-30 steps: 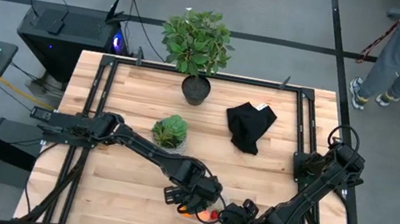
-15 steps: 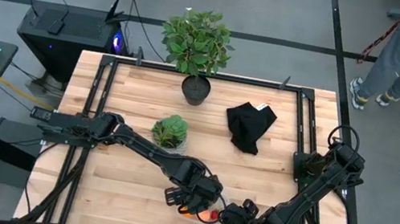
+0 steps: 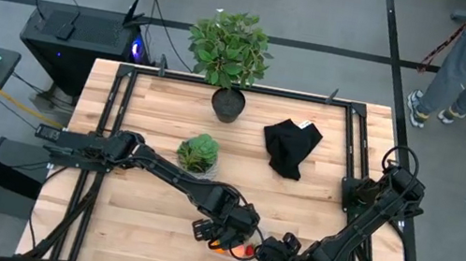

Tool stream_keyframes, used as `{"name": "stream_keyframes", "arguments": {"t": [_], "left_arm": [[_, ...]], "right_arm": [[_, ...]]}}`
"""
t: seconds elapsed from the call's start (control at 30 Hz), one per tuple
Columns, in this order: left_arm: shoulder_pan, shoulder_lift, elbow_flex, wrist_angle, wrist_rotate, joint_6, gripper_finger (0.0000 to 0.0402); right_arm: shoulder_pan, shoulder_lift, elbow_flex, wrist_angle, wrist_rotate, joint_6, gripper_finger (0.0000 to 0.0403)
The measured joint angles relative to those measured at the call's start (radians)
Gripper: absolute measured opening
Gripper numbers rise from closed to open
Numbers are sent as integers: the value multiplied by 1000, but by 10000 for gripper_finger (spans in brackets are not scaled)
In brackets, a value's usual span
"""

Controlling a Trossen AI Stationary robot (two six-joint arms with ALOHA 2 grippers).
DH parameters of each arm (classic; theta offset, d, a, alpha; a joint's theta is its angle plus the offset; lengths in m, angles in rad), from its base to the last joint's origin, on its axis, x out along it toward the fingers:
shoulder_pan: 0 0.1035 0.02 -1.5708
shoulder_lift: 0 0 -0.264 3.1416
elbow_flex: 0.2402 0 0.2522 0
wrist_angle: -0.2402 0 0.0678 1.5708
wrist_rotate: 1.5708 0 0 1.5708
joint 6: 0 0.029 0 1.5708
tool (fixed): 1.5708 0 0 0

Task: Pick and placing Produce into tupperware
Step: Return to Home Position

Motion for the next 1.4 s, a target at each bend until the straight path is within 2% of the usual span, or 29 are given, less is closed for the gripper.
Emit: {"name": "stream_keyframes", "arguments": {"t": [0.17,0.33,0.47,0.6,0.67,0.77,0.83,0.97,1.07,1.2,1.3,1.4], "left_arm": [[0,-2,5,30,-86,20,366],[7,-5,88,-4,-107,39,360],[23,-7,151,-38,-107,8,360],[50,-8,218,-85,-102,-113,360],[76,-8,244,-108,-49,-250,358],[137,-13,272,-127,166,-436,351],[173,-24,278,-126,285,-492,342],[214,-69,278,-96,330,-504,311],[236,-111,278,17,337,-533,283],[254,-162,278,312,335,-625,247],[265,-182,280,647,311,-759,214],[277,-183,280,1001,209,-944,173]], "right_arm": [[0,0,0,0,0,1,272],[-1,0,0,0,3,1,272],[0,0,0,0,2,8,272],[0,0,0,0,2,12,272],[0,0,0,-1,2,11,272],[0,0,0,-1,2,11,272],[0,0,0,-1,1,11,272],[1,0,0,-3,2,10,272],[1,0,0,-3,16,9,272],[0,0,0,-3,46,8,272],[0,0,0,-4,51,9,272],[0,0,0,-4,55,12,272]]}}
